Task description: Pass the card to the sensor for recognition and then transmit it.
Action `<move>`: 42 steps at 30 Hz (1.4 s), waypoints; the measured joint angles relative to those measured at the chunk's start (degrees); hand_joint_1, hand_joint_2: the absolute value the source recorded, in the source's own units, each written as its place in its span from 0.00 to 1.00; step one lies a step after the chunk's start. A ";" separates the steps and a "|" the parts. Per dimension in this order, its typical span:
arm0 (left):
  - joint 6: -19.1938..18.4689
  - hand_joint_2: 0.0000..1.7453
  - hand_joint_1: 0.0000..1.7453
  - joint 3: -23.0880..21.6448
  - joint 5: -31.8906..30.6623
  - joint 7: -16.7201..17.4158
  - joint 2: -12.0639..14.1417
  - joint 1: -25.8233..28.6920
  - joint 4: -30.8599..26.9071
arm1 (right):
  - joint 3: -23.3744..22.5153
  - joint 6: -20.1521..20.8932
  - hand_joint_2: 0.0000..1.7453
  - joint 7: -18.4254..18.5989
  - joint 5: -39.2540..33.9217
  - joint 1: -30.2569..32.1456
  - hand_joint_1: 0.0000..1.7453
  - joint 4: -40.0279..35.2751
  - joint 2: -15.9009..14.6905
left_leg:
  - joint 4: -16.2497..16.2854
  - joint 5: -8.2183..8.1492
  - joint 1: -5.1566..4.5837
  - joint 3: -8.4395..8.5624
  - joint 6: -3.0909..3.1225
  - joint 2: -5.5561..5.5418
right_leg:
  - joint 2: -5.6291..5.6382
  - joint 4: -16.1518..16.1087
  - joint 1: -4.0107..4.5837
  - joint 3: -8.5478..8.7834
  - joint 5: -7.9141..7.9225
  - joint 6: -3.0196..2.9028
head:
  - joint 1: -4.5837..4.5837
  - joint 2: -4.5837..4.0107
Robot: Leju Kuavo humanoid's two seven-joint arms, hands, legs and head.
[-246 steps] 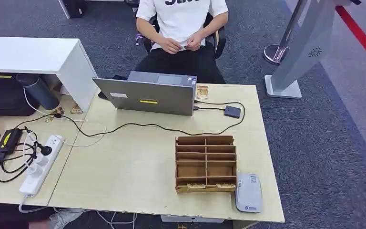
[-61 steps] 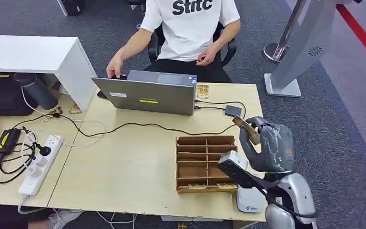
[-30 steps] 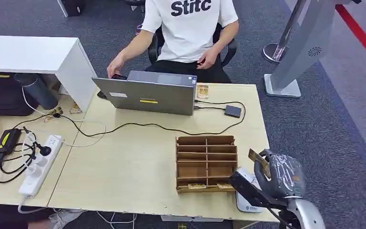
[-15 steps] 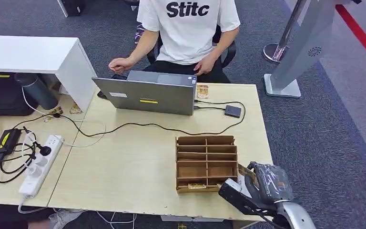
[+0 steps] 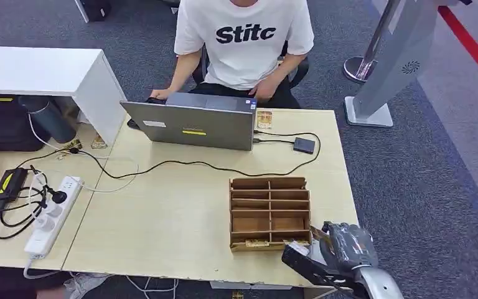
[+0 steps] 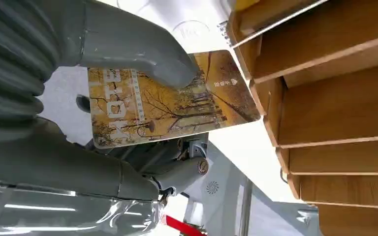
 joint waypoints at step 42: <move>-0.79 1.00 0.00 -0.13 -3.65 1.38 -0.07 -0.07 0.42 | 5.09 -10.58 1.00 -2.45 13.68 -8.32 1.00 -8.83 0.09 | 0.00 0.01 0.00 0.08 0.00 0.17 | 0.17 0.02 0.00 0.03 0.03 0.02 | 0.02 0.00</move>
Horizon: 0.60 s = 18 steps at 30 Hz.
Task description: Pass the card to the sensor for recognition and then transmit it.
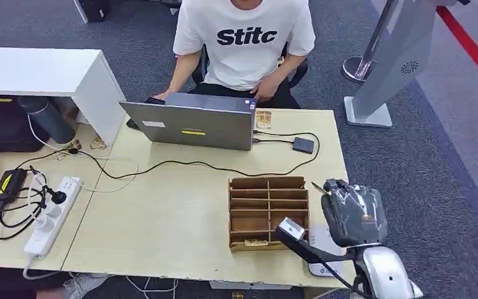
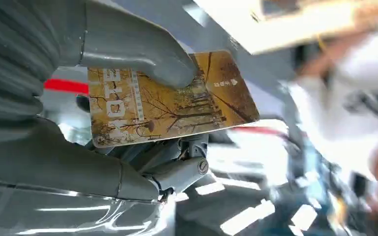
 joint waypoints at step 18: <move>-4.11 1.00 0.00 -2.80 -6.75 -0.94 3.02 -0.85 3.19 | 7.17 -0.18 1.00 -3.76 -18.73 -38.73 1.00 35.78 10.98 | 0.00 0.35 0.08 -0.06 -0.11 0.27 | 0.33 0.13 0.03 -0.13 0.31 -0.08 | -0.02 0.00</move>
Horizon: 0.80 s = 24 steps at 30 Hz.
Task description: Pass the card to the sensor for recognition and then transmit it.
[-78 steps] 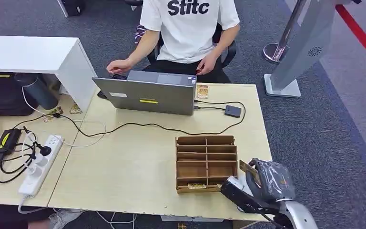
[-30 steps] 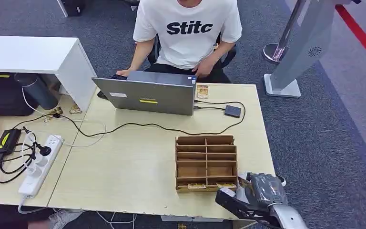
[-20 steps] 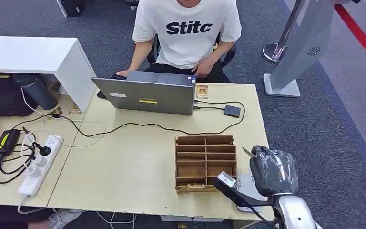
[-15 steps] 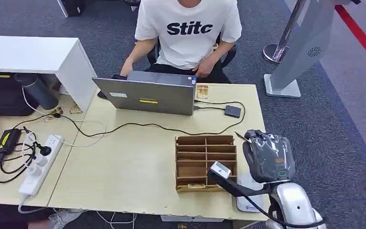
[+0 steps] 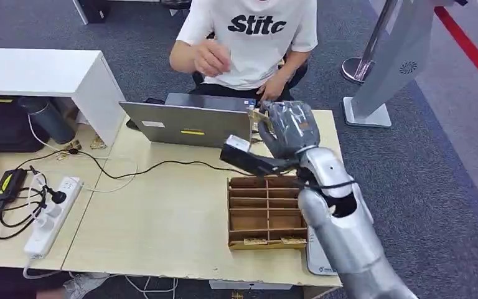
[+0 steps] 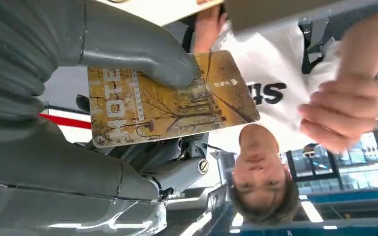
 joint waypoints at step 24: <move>-0.20 1.00 0.00 -1.14 -1.97 0.35 0.52 0.05 2.03 | -1.68 -5.57 1.00 -2.91 1.99 -10.09 0.00 27.39 6.99 | 0.02 -0.05 0.03 -0.14 0.06 -0.12 | -0.09 -0.07 0.02 -0.07 0.00 0.00 | 0.02 0.00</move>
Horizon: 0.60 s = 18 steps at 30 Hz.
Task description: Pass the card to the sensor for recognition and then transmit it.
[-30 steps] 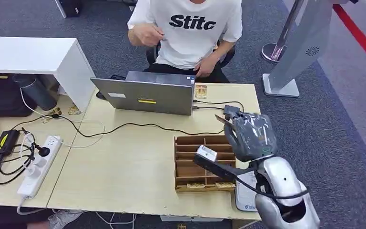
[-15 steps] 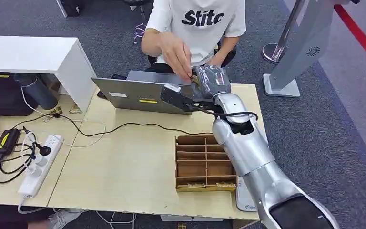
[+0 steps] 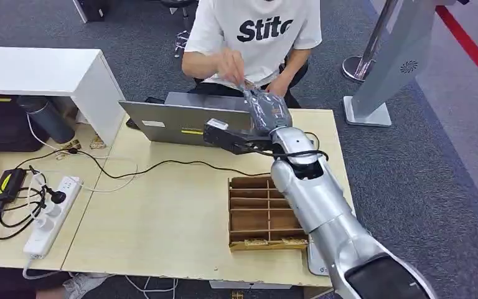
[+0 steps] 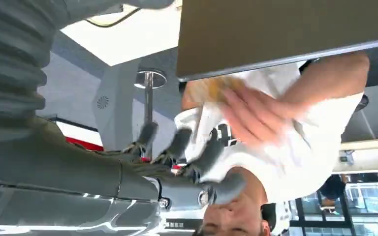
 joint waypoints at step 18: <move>0.41 1.00 0.00 0.02 0.81 0.00 -0.44 0.13 0.00 | 2.34 -0.02 1.00 -4.44 1.00 11.63 0.00 -24.53 -2.40 | 0.01 -0.01 0.00 -0.09 0.01 -0.02 | -0.02 -0.04 0.00 -0.12 -0.01 0.01 | -0.02 0.00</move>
